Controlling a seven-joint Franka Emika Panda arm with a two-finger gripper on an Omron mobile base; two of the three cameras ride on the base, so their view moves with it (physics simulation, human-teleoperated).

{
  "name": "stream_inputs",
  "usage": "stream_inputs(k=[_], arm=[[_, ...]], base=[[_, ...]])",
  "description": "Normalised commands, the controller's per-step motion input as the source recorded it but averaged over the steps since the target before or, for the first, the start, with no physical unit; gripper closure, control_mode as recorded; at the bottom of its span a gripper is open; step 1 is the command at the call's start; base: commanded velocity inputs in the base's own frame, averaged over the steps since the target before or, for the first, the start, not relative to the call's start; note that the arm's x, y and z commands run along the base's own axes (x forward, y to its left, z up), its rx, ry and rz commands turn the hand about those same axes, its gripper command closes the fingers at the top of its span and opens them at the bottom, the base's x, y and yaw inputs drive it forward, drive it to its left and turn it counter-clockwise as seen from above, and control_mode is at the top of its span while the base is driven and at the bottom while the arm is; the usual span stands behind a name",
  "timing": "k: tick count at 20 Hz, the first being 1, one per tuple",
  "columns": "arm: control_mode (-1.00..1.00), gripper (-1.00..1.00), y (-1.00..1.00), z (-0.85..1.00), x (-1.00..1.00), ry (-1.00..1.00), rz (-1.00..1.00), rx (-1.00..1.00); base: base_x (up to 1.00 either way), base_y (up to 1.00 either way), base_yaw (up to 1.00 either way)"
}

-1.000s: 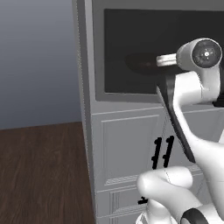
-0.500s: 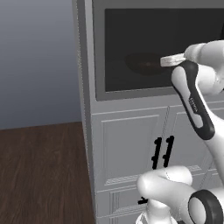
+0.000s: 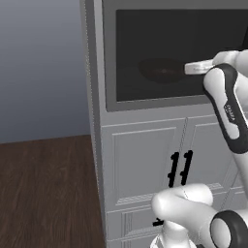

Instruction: Open the microwave, place the bowl with waffle inside the microwave, then close the microwave door and turn it on.

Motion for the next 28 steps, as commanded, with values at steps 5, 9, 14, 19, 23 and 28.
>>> stream_inputs(k=[5,9,14,19,23,28], arm=[[-1.0,1.0,-0.63,0.01,-0.95,0.05,0.04,0.09],[-1.0,1.0,-0.72,0.05,-1.0,0.08,0.02,0.25],[-1.0,1.0,-0.95,0.0,-0.59,0.19,-0.02,0.43],[-1.0,1.0,-1.0,-0.03,0.11,0.25,0.0,0.59],[-1.0,1.0,-1.0,-0.19,0.03,0.21,0.0,0.63],[-1.0,1.0,-0.81,-0.25,0.02,0.08,-0.03,0.38]], base=[[0.0,0.0,0.0],[0.0,0.0,0.0],[0.0,0.0,0.0],[0.0,0.0,0.0],[0.0,0.0,0.0],[0.0,0.0,0.0]])
